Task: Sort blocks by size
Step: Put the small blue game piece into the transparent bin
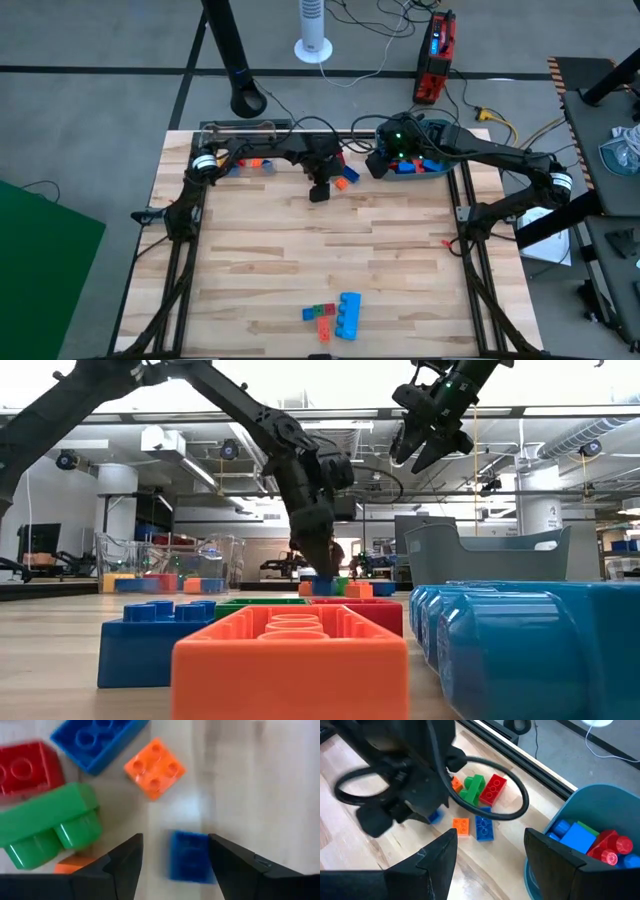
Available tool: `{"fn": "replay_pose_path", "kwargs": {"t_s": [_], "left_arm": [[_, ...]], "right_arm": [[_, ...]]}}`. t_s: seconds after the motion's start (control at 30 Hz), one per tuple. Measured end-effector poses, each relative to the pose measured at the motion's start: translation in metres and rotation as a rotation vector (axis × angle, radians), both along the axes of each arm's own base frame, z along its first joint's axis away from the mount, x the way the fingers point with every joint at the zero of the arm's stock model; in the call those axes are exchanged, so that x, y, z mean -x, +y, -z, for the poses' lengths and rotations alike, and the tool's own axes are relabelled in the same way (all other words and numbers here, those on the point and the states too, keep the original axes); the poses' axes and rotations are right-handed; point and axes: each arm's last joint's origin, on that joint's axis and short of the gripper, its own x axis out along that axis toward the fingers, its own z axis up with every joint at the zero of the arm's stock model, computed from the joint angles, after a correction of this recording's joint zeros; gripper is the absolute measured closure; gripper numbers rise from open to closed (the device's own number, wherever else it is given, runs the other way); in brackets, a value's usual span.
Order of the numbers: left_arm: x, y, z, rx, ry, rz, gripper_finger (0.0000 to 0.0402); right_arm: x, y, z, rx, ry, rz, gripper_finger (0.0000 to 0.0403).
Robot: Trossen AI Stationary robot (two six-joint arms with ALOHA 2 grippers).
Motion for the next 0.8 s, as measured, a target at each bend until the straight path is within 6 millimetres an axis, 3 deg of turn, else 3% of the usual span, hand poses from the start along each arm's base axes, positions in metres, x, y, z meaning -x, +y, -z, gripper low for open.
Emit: {"fn": "replay_pose_path", "kwargs": {"t_s": [0.23,0.4,0.5,0.63,0.8], "left_arm": [[-0.004,0.0,0.016,-0.006,0.03,-0.001,0.0201],[0.002,-0.002,0.008,0.033,0.075,-0.051,0.0223],[0.006,-0.004,-0.007,0.072,0.134,-0.105,0.0226],[0.014,-0.006,-0.029,0.106,0.187,-0.157,0.0217],[0.022,-0.008,-0.035,0.127,0.203,-0.218,0.0191]], "right_arm": [[0.0,0.0,0.0,0.0,0.0,-0.001,0.0184],[0.0,0.0,0.0,-0.005,-0.003,0.006,0.0184],[0.0,0.0,0.0,-0.005,-0.002,0.007,0.0184],[0.0,0.0,0.001,-0.006,-0.001,0.007,0.0184],[0.0,0.0,0.002,-0.007,0.002,0.007,0.0184]]}}
